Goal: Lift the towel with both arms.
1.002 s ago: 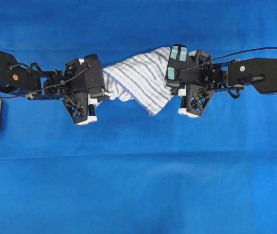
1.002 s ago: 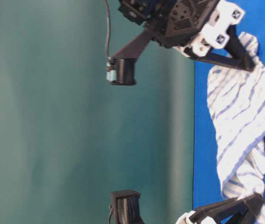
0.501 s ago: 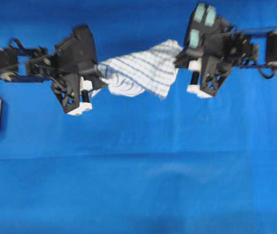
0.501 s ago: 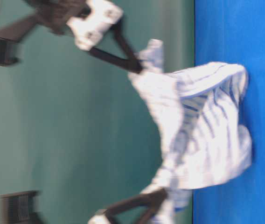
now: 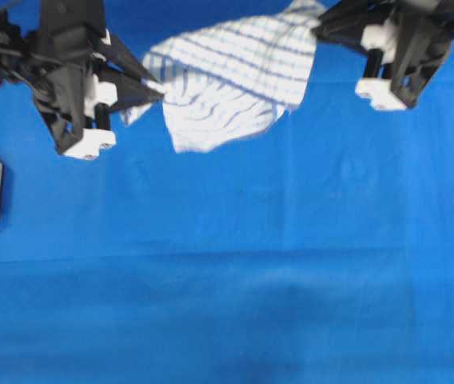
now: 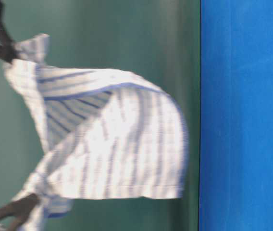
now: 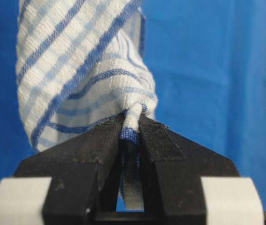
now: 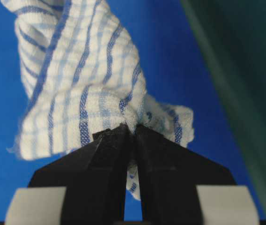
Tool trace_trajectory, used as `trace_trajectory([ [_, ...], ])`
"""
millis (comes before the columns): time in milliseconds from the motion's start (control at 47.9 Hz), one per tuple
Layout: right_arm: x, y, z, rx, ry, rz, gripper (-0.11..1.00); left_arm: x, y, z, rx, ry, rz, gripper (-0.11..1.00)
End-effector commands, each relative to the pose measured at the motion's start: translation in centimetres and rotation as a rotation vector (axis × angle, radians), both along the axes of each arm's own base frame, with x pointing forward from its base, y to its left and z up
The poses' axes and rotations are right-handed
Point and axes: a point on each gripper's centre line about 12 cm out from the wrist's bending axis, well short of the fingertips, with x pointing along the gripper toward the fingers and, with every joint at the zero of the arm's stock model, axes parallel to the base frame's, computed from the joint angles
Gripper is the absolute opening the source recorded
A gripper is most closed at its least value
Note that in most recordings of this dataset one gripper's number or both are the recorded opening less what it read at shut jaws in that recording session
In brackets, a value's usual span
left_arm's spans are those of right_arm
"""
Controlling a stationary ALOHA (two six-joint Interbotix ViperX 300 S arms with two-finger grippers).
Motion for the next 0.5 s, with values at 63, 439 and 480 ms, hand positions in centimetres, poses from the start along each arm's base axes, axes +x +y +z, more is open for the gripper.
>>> trace_trajectory([
  [63,-1.1,0.0,4.2,-0.022,-0.072,-0.010,0.07,-0.6,0.1,4.9,0.024,-0.052,0.003,0.06],
  [439,-2.0,0.1,7.5,-0.054,-0.083,-0.006,0.07,-1.2,1.1,8.2,0.088,-0.061,0.006,0.06],
  [480,-2.0,0.1,7.5,-0.055,-0.081,-0.006,0.07,-1.3,1.2,8.2,0.088,-0.061,0.007,0.06],
])
